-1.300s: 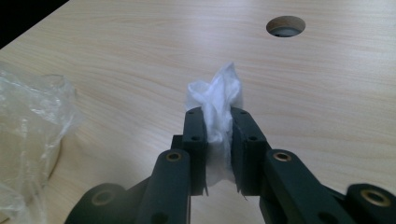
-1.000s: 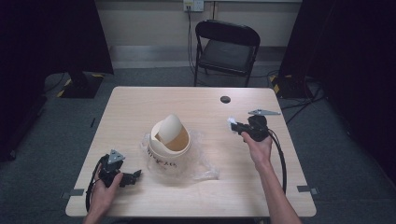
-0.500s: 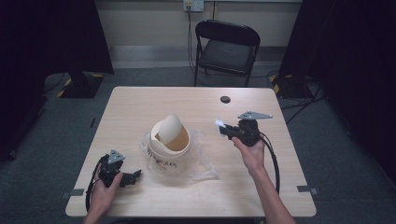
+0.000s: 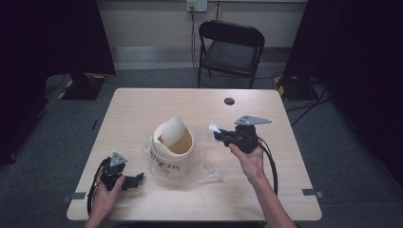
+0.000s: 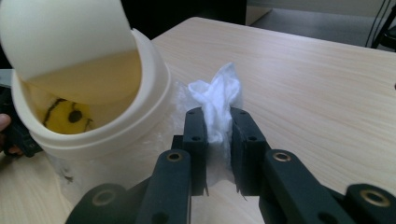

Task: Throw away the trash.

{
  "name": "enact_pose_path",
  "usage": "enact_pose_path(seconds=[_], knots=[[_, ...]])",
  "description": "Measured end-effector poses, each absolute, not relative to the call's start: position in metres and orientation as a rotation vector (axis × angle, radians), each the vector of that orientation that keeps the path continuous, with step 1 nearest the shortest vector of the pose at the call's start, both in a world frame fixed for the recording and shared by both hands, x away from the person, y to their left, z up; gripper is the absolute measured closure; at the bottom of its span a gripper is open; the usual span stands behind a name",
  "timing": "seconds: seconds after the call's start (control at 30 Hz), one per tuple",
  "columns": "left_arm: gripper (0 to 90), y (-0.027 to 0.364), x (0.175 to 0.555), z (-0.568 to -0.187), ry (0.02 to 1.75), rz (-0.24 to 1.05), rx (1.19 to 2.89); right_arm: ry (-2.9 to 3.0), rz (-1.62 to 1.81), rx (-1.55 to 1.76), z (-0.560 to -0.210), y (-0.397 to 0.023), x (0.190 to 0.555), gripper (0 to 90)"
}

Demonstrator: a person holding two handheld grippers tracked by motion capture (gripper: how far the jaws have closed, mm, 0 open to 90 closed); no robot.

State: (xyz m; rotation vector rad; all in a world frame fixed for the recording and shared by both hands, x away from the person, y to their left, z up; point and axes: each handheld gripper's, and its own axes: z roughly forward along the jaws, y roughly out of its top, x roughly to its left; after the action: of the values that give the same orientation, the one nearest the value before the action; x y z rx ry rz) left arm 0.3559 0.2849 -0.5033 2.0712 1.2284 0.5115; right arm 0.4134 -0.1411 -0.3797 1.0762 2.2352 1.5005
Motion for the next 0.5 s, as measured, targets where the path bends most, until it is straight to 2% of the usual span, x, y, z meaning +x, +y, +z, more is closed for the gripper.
enact_pose_path(seconds=[0.5], knots=[[0.2,0.285,0.356,-0.503,1.228,0.512,2.071,2.322,1.539,0.931,-0.362,-0.105,0.393,78.4]])
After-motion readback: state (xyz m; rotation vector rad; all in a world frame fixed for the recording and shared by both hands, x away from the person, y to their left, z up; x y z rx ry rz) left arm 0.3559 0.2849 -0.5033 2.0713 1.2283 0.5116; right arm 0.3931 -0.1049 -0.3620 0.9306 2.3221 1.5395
